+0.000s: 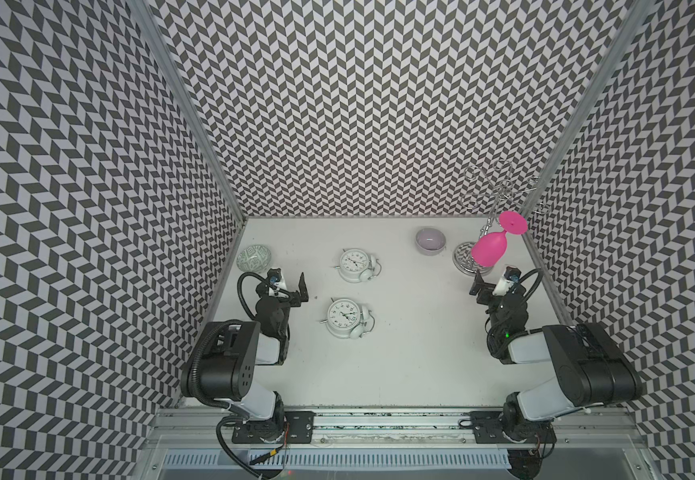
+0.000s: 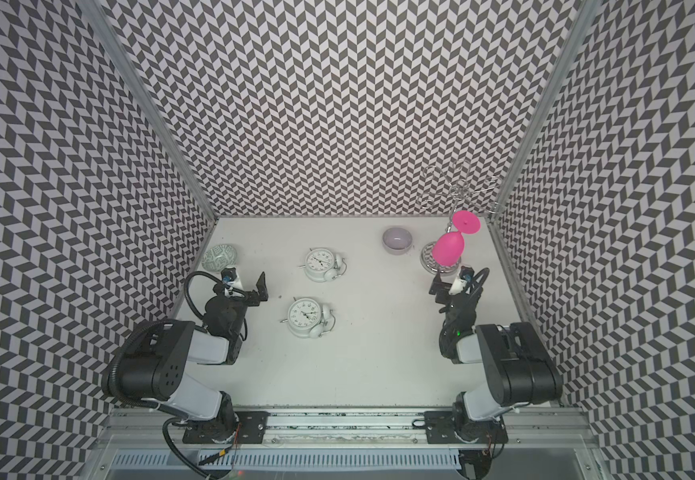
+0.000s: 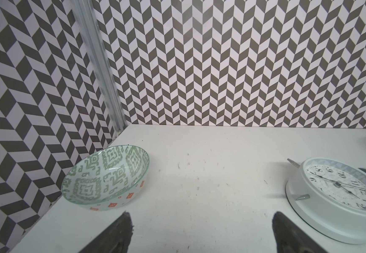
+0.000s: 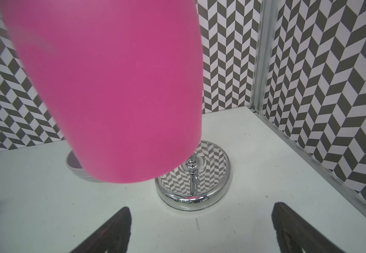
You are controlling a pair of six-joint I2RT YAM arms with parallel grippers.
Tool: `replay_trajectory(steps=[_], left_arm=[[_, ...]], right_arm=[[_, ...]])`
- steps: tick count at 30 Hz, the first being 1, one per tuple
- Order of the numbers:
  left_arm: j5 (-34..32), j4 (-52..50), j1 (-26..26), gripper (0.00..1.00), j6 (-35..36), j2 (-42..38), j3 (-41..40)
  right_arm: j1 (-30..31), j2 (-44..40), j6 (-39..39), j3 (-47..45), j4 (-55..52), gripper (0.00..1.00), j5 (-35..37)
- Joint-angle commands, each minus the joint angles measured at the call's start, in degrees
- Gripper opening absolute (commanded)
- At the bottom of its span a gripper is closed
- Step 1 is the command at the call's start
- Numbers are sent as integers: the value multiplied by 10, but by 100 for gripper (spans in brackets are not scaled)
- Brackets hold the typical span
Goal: Insert the battery into the alarm
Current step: Reset both arms
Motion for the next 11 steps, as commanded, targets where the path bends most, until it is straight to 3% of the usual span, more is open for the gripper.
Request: replay_trajectory(steps=[1, 11], left_arm=[[-11, 9, -3, 99, -1, -3, 5], [-11, 7, -2, 100, -1, -4, 5]], right_arm=[[1, -3, -21, 7, 31, 99, -21], [3, 12, -27, 9, 46, 99, -32]])
